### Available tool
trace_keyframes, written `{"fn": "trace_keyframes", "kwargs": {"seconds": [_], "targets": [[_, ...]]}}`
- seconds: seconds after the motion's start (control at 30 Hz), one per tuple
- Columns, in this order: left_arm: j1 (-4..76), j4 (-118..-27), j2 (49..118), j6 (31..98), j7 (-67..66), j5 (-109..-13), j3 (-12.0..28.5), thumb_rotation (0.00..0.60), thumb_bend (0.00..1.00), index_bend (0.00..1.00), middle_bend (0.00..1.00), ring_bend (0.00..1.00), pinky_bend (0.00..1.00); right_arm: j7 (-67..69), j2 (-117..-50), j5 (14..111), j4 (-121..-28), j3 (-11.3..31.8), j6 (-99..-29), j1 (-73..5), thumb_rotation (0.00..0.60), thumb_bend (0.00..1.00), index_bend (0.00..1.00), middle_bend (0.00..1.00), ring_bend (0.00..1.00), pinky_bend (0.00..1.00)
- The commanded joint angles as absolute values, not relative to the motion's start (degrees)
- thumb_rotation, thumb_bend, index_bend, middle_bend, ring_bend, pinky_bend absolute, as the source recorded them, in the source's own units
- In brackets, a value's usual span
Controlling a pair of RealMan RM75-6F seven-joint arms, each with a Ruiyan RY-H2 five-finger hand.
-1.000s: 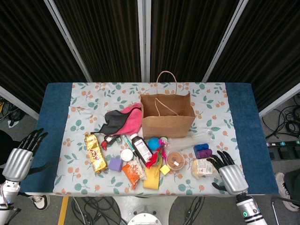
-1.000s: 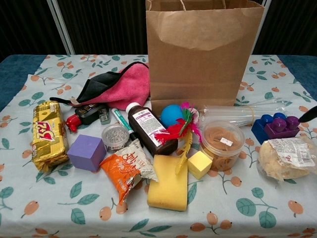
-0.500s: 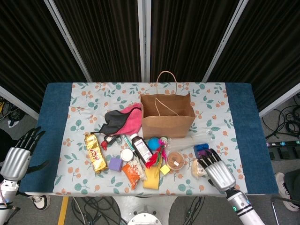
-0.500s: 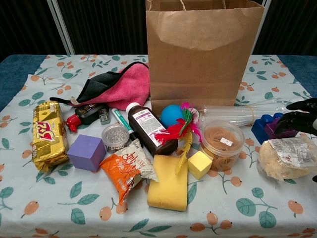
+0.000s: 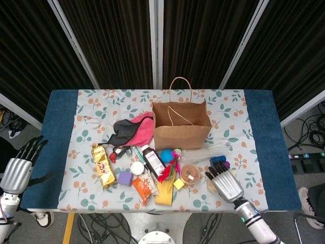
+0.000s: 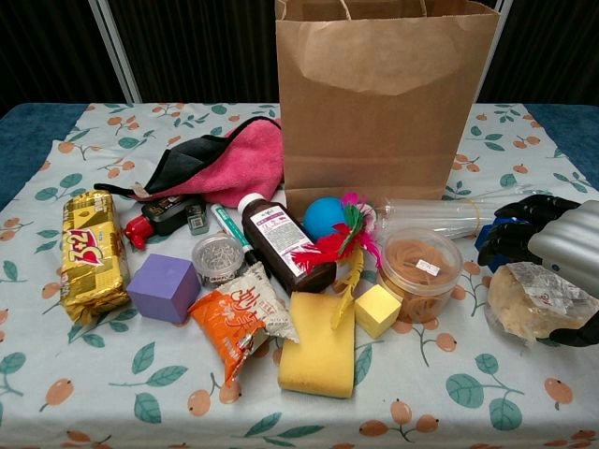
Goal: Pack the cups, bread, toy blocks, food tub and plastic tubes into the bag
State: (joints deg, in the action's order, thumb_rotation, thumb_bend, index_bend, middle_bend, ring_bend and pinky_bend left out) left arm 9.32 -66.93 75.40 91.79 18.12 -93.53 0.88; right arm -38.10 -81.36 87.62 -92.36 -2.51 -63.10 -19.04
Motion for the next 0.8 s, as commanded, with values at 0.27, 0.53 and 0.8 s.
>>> {"fn": "trace_keyframes", "kwargs": {"seconds": [0.27,0.53,0.8], "targets": [[9.3,-65.6,75.8,91.6,19.1,-93.2,1.0,0.600,0.03,0.13,0.16,0.08,0.20,-39.4,-82.5,86.2,-91.9,-2.2,-62.9,-19.5,0.600,0.01,0.34,0.29,0.16,0.11],[9.2,-65.5,75.8,91.7,19.3,-93.1,1.0,0.600,0.03,0.13,0.15,0.08,0.20,-38.7,-83.0,87.3,-91.0,-2.3,-65.2,-19.2,0.600,0.10,0.50,0.41,0.30,0.16],[9.2,-66.0,75.4,91.9,19.1,-93.1,1.1,0.600,0.03,0.13,0.15,0.08,0.20,-36.5,-82.8,89.2,-90.2,-2.3,-67.7,-18.8,0.600,0.15,0.62,0.50,0.40,0.22]]}}
